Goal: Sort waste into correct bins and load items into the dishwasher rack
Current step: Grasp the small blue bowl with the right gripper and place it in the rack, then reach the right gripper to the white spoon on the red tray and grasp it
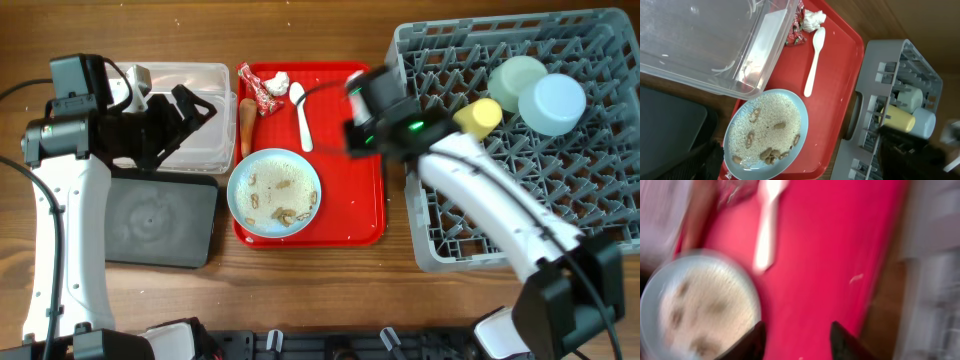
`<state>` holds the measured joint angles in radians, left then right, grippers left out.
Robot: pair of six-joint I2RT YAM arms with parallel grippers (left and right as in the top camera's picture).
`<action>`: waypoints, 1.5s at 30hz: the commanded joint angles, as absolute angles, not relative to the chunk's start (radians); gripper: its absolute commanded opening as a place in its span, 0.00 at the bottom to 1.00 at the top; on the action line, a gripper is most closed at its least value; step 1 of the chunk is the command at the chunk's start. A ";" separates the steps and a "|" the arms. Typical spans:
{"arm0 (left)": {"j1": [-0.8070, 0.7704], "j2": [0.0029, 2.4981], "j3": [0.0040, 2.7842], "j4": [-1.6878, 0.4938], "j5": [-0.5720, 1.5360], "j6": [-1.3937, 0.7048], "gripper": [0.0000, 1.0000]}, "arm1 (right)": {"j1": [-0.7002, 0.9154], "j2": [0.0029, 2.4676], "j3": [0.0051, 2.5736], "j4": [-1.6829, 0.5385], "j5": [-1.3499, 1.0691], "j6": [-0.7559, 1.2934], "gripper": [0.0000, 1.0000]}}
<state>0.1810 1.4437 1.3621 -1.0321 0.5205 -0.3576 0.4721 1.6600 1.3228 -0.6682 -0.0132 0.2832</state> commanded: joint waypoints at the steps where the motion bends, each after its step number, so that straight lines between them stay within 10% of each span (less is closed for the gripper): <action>1: 0.185 1.440 1.362 -1.029 0.522 -0.356 1.00 | 0.216 1.611 1.346 -0.570 0.074 0.331 0.24; 7: 0.185 1.440 1.362 -1.029 0.522 -0.356 1.00 | -0.132 1.698 1.345 -0.329 -0.046 0.339 0.08; 15: 0.185 1.440 1.362 -1.029 0.522 -0.356 1.00 | -0.201 1.888 1.345 -0.101 0.012 0.289 0.04; 32: 0.185 1.440 1.362 -1.029 0.522 -0.356 1.00 | -0.212 1.785 1.345 -0.444 0.293 0.272 0.05; 39: 0.185 1.440 1.362 -1.029 0.522 -0.356 1.00 | -0.131 1.542 1.345 -0.485 -0.319 0.130 0.22; 45: 0.185 1.440 1.362 -1.029 0.522 -0.356 1.00 | 0.204 1.523 1.327 -0.700 -0.369 0.041 0.45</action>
